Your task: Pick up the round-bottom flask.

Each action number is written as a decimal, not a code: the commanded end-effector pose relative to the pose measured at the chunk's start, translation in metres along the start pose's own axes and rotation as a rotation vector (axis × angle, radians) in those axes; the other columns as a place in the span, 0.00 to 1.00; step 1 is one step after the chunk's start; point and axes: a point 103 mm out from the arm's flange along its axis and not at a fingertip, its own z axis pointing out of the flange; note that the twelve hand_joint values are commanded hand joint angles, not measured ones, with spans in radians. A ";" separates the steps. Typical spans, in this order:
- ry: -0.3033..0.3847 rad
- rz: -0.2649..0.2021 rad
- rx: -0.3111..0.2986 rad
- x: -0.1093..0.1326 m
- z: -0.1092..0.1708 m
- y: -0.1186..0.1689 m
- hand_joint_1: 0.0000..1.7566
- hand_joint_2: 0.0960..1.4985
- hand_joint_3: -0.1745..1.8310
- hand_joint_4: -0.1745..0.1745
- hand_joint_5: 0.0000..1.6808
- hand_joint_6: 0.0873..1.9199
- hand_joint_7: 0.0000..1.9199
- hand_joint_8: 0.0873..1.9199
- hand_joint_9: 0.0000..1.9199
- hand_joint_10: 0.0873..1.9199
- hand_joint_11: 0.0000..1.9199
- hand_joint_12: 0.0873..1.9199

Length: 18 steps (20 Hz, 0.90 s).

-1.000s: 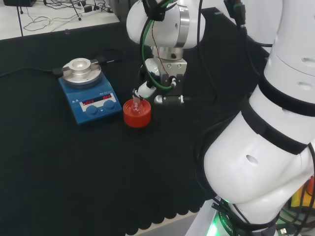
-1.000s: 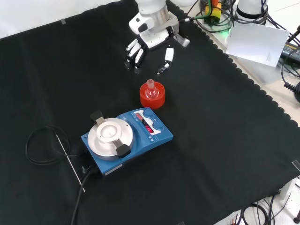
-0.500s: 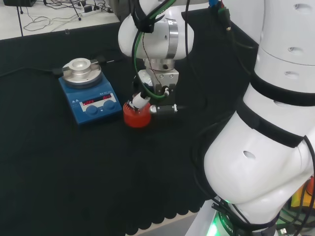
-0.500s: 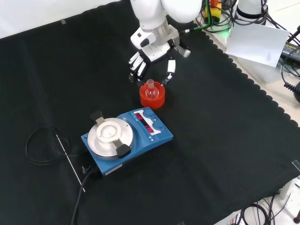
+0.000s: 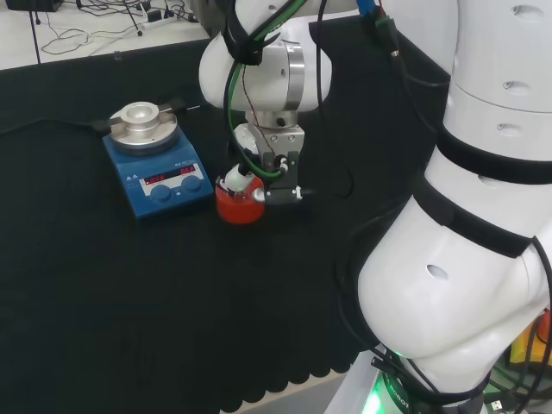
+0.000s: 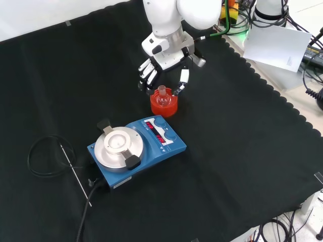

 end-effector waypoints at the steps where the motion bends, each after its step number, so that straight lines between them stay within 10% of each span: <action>1: 0.002 -0.015 -0.011 -0.013 -0.001 0.000 0.55 0.36 0.42 0.36 0.38 0.28 0.15 0.31 0.27 0.30 0.14 0.69; 18: -0.007 0.009 -0.012 -0.021 -0.001 0.002 0.55 0.36 0.42 0.35 0.45 0.32 0.14 0.31 0.27 0.30 0.15 0.69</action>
